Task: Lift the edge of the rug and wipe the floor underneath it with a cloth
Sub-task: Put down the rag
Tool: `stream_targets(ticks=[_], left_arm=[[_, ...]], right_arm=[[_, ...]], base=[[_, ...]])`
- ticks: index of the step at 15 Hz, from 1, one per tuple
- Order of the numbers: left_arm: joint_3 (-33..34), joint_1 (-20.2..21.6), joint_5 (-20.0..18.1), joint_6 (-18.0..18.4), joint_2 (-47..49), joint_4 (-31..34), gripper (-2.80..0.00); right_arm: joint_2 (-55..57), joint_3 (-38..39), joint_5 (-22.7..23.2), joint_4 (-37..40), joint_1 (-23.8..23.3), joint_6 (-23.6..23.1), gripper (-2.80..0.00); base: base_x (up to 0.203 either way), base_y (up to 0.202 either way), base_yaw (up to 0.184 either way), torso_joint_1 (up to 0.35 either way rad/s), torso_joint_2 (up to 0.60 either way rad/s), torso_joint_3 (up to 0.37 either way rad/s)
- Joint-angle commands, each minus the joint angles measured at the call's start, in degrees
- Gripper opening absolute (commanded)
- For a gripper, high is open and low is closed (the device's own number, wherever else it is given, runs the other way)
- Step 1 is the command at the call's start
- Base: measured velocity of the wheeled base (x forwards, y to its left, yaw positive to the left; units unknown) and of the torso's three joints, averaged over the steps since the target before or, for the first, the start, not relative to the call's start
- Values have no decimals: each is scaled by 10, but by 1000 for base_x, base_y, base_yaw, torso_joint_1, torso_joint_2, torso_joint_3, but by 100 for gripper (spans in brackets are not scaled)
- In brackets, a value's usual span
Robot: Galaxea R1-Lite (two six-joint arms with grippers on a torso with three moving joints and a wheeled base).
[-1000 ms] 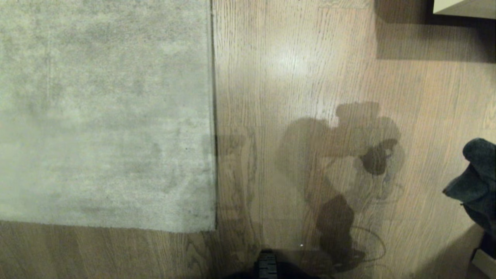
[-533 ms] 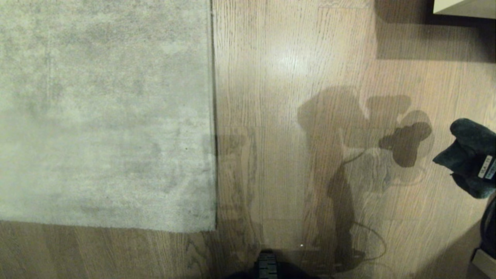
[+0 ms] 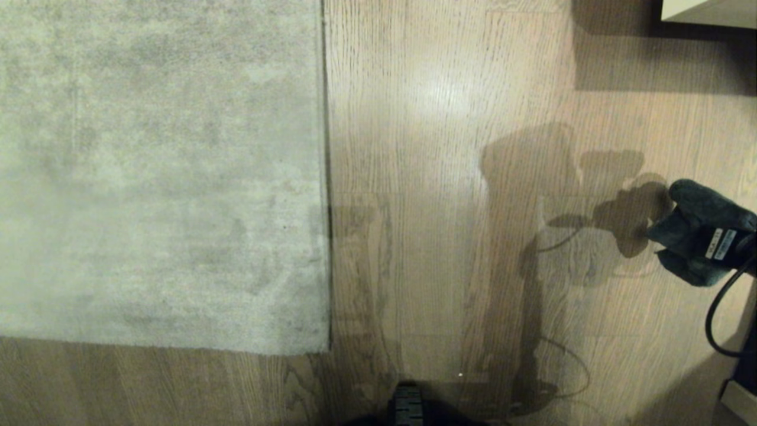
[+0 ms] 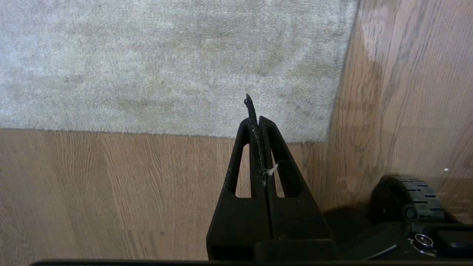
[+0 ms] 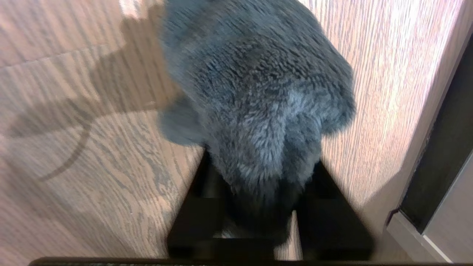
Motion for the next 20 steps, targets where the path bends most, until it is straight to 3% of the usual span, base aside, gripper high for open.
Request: stream_targets(ticks=[1, 10, 20], left_arm=[[0, 0, 0, 0, 0, 0, -280], [0, 0, 0, 0, 0, 0, -280], [0, 0, 0, 0, 0, 0, -280]], right_arm=[[9, -2, 1, -2, -4, 1, 0], [-67, 61, 1, -1, -6, 6, 0], [-345, 180, 2, 7, -5, 5, 0]], base=[[0, 0, 0, 0, 0, 0], [0, 0, 0, 0, 0, 0], [0, 0, 0, 0, 0, 0]])
